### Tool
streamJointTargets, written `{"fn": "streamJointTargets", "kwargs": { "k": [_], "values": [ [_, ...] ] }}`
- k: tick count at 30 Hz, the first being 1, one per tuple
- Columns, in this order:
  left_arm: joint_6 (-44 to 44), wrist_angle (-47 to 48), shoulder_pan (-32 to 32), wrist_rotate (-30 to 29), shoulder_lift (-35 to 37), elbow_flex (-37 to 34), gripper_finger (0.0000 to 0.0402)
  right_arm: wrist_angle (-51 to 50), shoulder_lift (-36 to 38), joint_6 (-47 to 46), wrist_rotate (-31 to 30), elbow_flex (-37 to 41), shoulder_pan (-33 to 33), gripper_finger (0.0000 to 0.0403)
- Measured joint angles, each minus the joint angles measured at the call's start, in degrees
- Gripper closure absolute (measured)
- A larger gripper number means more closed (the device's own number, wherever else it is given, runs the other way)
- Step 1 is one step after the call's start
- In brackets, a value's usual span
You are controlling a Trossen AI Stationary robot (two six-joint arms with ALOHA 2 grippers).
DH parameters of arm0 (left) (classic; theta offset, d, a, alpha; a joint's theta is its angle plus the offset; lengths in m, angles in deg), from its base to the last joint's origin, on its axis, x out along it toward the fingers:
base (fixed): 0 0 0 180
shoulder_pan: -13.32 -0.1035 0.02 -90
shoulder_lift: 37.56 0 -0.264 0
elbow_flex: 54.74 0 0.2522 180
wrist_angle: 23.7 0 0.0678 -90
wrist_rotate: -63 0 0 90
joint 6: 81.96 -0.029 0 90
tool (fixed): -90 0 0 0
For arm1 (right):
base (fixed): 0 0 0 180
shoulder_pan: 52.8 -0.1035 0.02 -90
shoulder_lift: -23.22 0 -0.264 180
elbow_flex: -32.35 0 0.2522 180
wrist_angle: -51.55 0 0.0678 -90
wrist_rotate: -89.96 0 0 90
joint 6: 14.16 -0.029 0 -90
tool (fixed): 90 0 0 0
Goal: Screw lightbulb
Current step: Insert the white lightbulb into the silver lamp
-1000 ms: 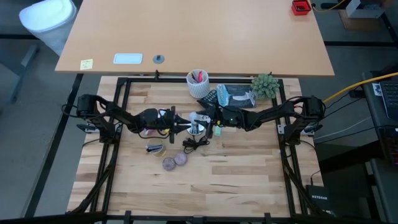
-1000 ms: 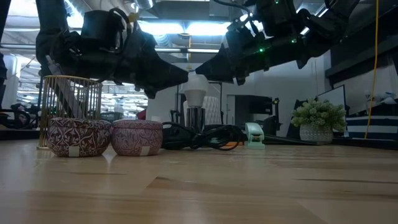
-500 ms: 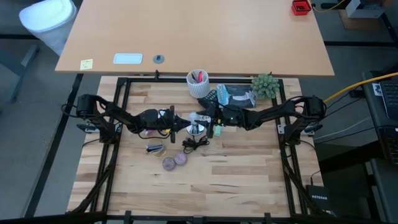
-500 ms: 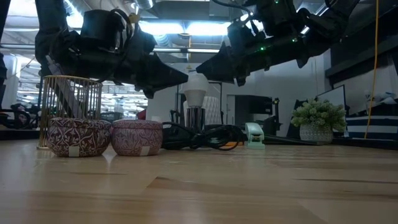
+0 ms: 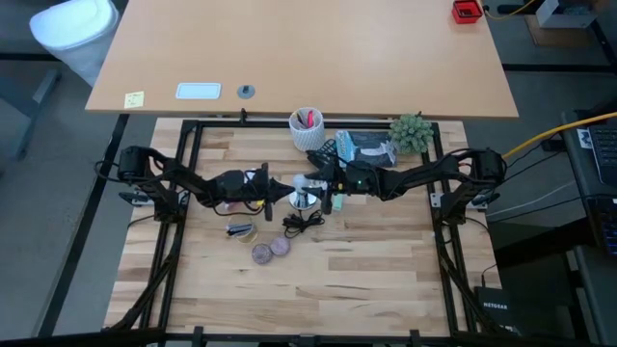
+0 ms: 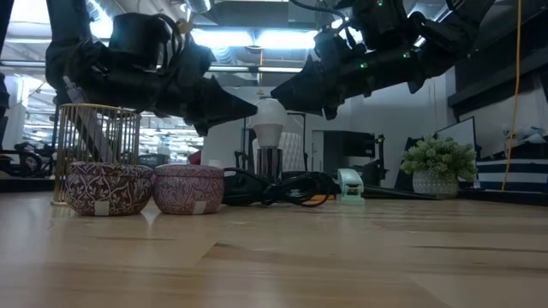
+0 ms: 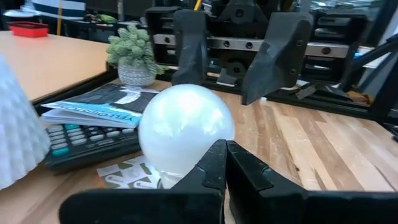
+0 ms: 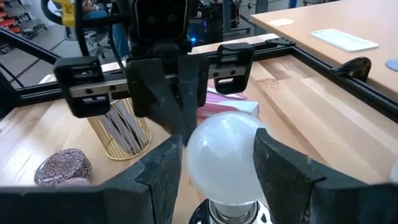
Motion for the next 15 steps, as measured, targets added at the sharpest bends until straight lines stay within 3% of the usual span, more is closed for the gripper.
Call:
{"fn": "streamJointTargets", "kwargs": {
  "k": [7,12,15],
  "values": [
    [0.2,-0.4,-0.1,-4.8,0.1,-0.9,0.0399,0.0,0.1,-1.1,1.0,0.0,0.0,0.0207],
    [0.2,0.7,-0.4,-9.2,-0.2,-0.8,0.0400,-5.4,-1.1,-1.8,8.9,0.8,-0.7,0.0207],
    [0.2,0.4,-0.5,-8.9,-0.1,-0.8,0.0399,-5.1,-0.2,-2.1,7.0,0.0,-0.3,0.0207]
  ]
}}
